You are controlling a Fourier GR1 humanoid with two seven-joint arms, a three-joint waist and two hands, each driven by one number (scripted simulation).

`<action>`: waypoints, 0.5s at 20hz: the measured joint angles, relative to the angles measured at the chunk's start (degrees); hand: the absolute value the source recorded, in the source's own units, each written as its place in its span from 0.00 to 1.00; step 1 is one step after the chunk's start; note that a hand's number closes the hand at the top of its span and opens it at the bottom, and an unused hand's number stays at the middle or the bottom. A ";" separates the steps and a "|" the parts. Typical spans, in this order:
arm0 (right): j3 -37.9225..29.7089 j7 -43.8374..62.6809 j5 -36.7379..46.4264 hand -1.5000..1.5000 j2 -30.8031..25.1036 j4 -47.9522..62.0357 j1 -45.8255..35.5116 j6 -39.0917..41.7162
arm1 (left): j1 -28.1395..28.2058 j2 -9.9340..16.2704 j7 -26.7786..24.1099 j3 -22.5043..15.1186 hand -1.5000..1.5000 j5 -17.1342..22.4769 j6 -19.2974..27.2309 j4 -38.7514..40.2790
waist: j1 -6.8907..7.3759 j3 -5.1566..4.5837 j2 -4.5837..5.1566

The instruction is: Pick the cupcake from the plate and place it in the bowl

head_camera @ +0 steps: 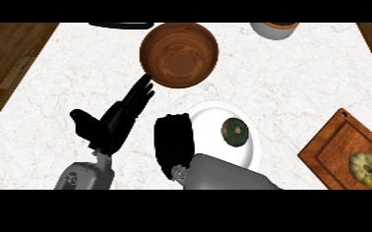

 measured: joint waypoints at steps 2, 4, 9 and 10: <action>0.30 1.09 -1.45 1.00 -0.08 -1.30 -3.29 -0.65 | -1.07 -0.43 0.06 0.08 0.50 -0.21 0.31 0.79 | -0.03 -0.02 -0.09; 0.19 2.05 -2.45 1.00 -0.15 -2.73 -6.39 -1.60 | -1.50 -0.32 0.02 0.46 0.50 -0.17 0.23 1.47 | -0.07 -0.04 -0.23; -0.54 4.85 -1.99 1.00 -0.38 -6.04 -14.90 -3.14 | -1.89 -0.09 -0.12 1.30 0.50 0.20 -0.04 2.54 | -0.62 -0.10 -0.78; -0.99 5.43 -2.04 1.00 -0.44 -6.58 -16.75 -3.14 | -1.84 -0.31 -0.45 1.33 0.50 0.18 0.05 2.82 | -0.77 -0.12 -0.88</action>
